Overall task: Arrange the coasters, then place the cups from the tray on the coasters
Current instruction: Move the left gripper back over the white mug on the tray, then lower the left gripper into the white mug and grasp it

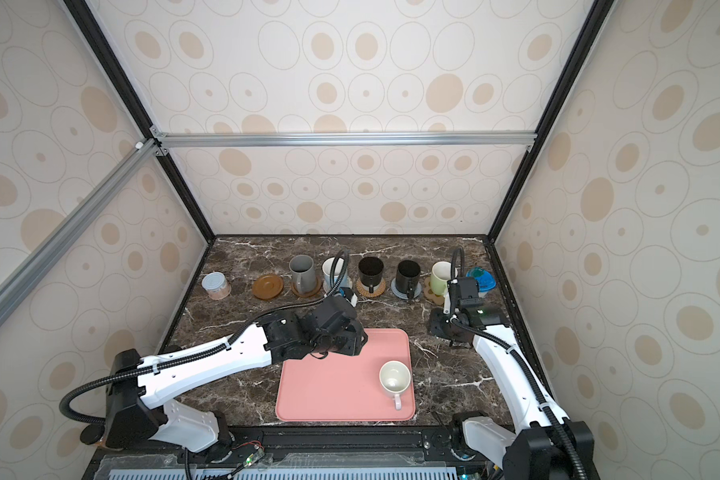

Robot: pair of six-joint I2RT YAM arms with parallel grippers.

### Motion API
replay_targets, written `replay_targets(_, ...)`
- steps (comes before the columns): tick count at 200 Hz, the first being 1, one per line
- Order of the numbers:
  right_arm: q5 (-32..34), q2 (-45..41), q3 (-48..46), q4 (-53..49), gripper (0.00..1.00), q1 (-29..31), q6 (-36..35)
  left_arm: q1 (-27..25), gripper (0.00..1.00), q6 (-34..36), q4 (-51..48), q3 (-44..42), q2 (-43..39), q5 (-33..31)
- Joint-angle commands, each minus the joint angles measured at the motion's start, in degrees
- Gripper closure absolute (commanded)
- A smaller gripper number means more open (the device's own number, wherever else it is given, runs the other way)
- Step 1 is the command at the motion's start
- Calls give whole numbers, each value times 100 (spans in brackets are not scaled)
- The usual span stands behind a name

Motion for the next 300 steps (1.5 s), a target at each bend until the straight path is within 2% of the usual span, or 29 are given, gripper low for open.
replay_targets(1,-144,62,-108,159,47,-76,-99,-345,47,-376,-117,367,287,-43)
replay_targets(59,-454,186,-82,276,47,-428,-260,-1116,44,-683,-407,760,943,78)
replay_targets(133,-700,167,-112,379,47,-620,-300,-1744,41,-1064,-591,1080,1462,351)
replay_targets(197,-769,93,-128,355,47,-620,-323,-1887,37,-1282,-538,1137,1856,461)
replay_targets(300,-765,20,-176,321,47,-629,-326,-1885,34,-1466,-1230,1720,2504,1)
